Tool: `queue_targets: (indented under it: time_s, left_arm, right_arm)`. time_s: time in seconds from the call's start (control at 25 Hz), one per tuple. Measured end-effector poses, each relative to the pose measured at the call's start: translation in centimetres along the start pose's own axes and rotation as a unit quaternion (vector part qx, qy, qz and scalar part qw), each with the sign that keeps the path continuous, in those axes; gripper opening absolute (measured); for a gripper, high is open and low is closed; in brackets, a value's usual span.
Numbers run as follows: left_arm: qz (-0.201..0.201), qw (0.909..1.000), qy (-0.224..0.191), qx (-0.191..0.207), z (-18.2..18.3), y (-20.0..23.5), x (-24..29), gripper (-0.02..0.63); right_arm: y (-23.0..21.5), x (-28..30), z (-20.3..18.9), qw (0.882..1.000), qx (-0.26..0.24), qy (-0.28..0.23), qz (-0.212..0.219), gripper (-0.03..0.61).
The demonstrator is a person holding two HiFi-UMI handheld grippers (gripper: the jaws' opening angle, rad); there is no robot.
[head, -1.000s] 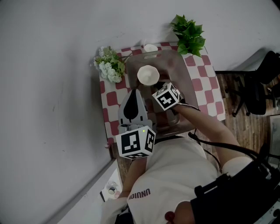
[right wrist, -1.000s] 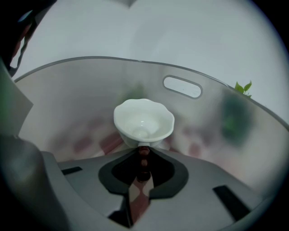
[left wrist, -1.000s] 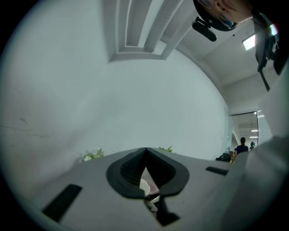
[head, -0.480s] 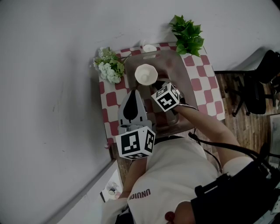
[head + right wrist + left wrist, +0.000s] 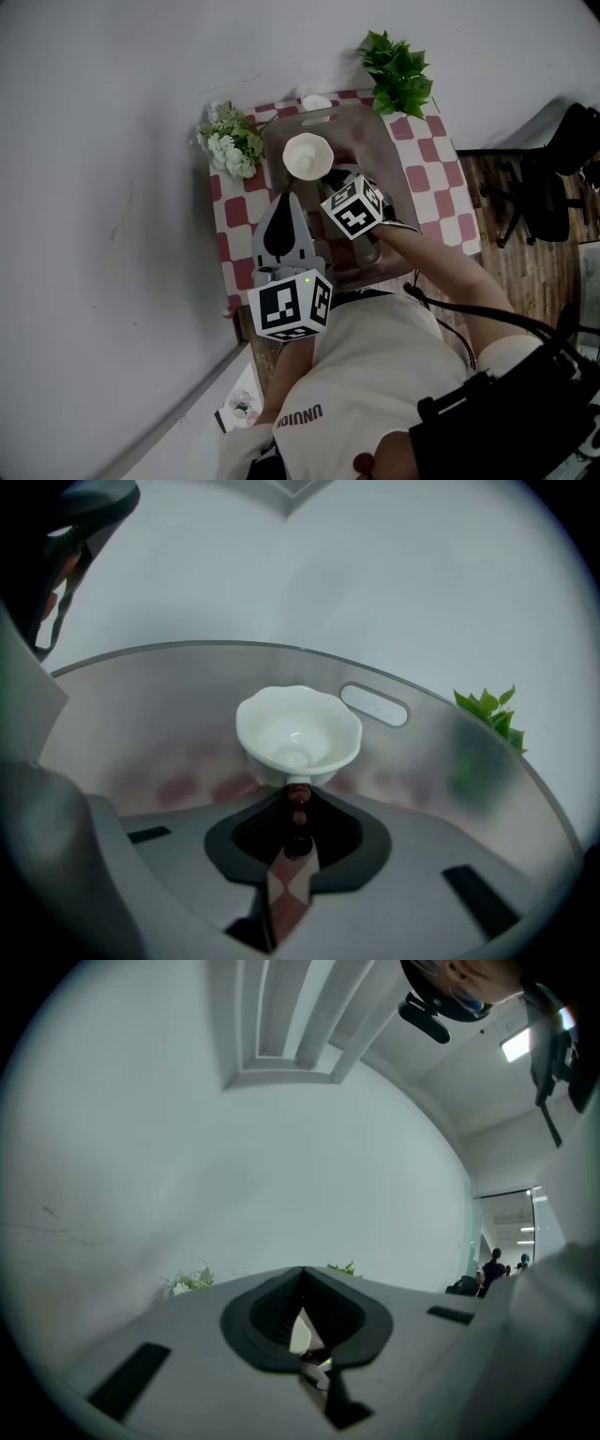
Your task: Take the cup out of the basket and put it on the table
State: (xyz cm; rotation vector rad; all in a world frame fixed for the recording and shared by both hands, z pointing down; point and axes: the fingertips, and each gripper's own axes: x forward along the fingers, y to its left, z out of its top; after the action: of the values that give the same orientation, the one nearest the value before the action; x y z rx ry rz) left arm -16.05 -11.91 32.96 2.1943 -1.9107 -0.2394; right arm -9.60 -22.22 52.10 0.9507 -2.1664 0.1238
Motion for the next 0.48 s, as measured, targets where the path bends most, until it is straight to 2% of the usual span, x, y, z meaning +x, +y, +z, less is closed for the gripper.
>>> queue_targets:
  time_s: [0.48]
  left_arm:
    - [-0.002,1.0000,-0.003,0.001,0.0,-0.4,-0.3,0.012]
  right_arm:
    - [0.1,-1.1,0.7,1.000,-0.005,-0.017,-0.002,0.063]
